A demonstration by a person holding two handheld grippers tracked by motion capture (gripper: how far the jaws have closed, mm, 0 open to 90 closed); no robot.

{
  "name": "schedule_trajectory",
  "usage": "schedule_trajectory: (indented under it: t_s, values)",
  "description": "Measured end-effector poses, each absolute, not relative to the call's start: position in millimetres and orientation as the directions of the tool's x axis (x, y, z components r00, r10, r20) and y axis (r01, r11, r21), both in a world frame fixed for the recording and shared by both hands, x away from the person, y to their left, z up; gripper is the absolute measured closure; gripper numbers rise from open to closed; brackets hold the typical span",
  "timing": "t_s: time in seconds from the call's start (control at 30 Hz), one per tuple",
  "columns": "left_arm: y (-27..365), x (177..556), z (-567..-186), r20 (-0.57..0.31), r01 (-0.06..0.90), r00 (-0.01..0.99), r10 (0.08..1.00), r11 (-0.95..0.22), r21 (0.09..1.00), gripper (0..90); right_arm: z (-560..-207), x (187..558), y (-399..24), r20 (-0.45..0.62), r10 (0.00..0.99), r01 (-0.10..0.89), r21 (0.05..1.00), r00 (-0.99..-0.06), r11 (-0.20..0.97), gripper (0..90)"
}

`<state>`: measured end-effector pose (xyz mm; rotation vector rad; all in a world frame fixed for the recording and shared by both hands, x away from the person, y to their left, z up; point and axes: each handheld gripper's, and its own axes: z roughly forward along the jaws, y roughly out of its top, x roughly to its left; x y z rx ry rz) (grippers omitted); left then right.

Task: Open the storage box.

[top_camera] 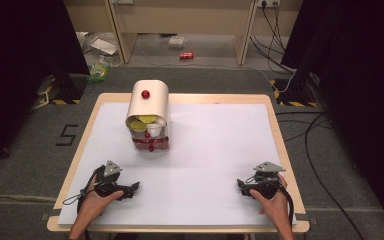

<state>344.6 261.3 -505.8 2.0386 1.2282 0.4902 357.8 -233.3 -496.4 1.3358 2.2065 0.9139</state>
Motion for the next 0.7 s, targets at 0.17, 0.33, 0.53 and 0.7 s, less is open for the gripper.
schedule_trajectory:
  t_s: [0.17,0.33,0.53,0.7]
  values:
    - [261.1,344.5,-505.7,-0.032,0.613,0.479,0.877,-0.308,0.728,0.0,-496.5,357.9,-233.3,-0.004,0.887,0.624,0.709,-0.462,0.328,7.2]
    - [262.2,344.0,-505.0,-0.037,0.612,0.476,0.879,-0.301,0.731,1.1,-496.5,357.9,-233.4,-0.003,0.887,0.624,0.709,-0.463,0.328,7.2]
    - [266.1,340.9,-498.8,-0.031,0.574,0.474,0.88,-0.282,0.769,14.4,-496.5,357.9,-233.4,-0.003,0.887,0.624,0.709,-0.462,0.328,7.2]
    - [267.2,336.8,-486.9,-0.025,0.528,0.474,0.88,-0.261,0.808,16.1,-496.4,357.8,-233.4,-0.004,0.887,0.625,0.708,-0.462,0.329,7.2]
